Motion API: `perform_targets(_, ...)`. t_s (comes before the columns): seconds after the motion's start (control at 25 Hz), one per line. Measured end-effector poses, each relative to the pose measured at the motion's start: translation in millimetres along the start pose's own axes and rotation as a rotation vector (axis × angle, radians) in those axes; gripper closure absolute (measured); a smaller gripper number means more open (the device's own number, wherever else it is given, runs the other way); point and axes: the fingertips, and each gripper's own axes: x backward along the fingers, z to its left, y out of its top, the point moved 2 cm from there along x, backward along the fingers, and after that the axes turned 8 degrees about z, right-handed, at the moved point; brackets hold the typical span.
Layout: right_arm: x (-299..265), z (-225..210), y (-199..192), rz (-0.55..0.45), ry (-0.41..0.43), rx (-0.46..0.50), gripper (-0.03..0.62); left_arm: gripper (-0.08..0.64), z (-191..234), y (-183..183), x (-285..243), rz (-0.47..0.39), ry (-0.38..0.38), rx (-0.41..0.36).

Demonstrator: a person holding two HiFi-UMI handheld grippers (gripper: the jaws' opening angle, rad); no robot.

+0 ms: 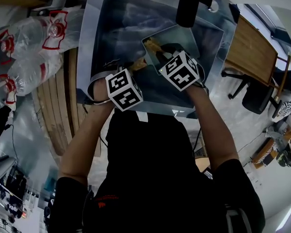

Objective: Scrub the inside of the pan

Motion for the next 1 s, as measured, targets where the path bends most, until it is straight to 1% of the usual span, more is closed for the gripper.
perform_targets(0.16,0.3,-0.8,-0.6,0.021,-0.015,0.016,0.517,0.413,1.8,-0.2,0.2,0.002,0.010,-0.002)
perform_targets(0.28,1.9,-7.7,-3.9,0.045,-0.043,0.022,0.517,0.413,2.2,-0.4,0.0,0.004,0.015,-0.003)
perform_targets(0.4,4.3,-20.4,-11.1,0.074,-0.070,0.010,0.517,0.413,1.6,-0.2,0.3,0.003,0.010,-0.002)
perform_targets(0.52,7.1,-35.5,-18.8,0.099,-0.085,-0.018,0.518,0.413,4.5,0.1,0.8,0.006,0.027,-0.011)
perform_targets(0.68,11.3,-56.3,-31.0,0.148,-0.129,-0.039,0.518,0.413,1.9,0.2,0.1,0.003,0.008,0.000)
perform_targets(0.84,15.5,-76.2,-42.9,0.213,-0.192,-0.036,0.518,0.413,3.0,1.1,1.0,0.000,0.012,0.001)
perform_targets(1.0,16.3,-83.8,-46.9,0.243,-0.208,-0.036,0.518,0.414,3.3,0.8,1.1,0.003,0.012,0.004)
